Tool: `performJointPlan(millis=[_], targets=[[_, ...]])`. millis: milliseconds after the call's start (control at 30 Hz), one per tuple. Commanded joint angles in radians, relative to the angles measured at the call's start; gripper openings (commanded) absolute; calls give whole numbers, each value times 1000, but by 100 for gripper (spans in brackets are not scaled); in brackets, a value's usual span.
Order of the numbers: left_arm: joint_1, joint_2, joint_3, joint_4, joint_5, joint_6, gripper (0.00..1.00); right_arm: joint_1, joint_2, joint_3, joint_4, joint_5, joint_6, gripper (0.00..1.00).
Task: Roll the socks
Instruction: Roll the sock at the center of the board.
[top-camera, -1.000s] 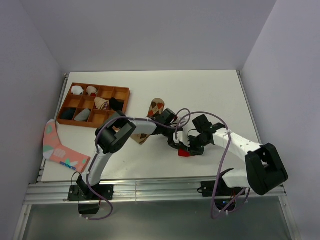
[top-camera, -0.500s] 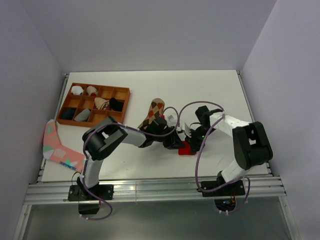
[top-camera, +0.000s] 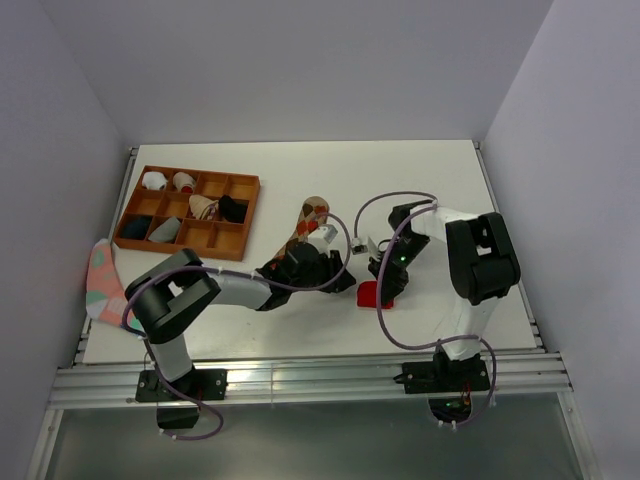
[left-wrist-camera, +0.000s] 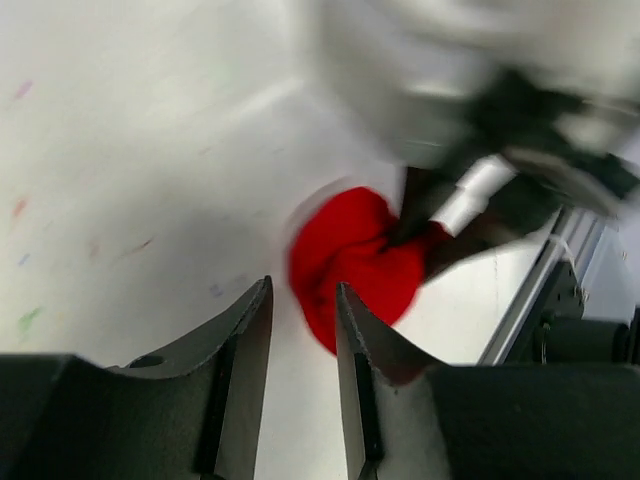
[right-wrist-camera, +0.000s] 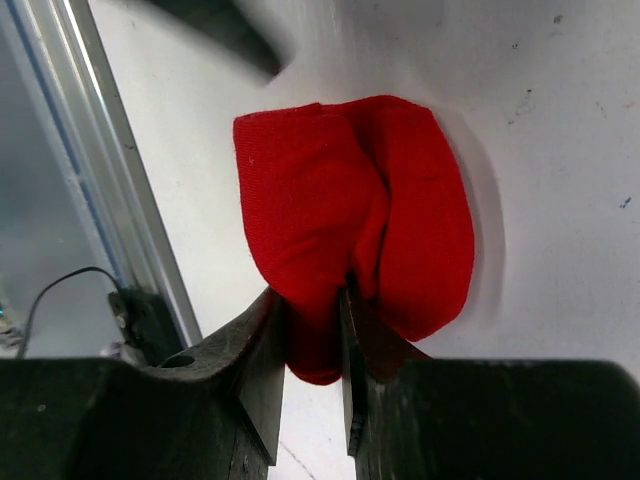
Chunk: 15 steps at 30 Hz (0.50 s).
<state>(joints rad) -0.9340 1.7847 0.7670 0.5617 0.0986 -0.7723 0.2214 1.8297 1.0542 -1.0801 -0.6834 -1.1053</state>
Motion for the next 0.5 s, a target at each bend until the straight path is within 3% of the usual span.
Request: performJointPlan(millis=[0, 300, 467], targets=[[-17, -39, 20, 113, 36, 197, 36, -14, 75, 33, -26, 90, 4, 20], [-42, 31, 63, 167, 130, 275, 38, -56, 174, 145, -139, 51, -7, 20], [-74, 73, 121, 110, 144, 347, 39, -57, 184, 150, -130, 67, 8, 20]])
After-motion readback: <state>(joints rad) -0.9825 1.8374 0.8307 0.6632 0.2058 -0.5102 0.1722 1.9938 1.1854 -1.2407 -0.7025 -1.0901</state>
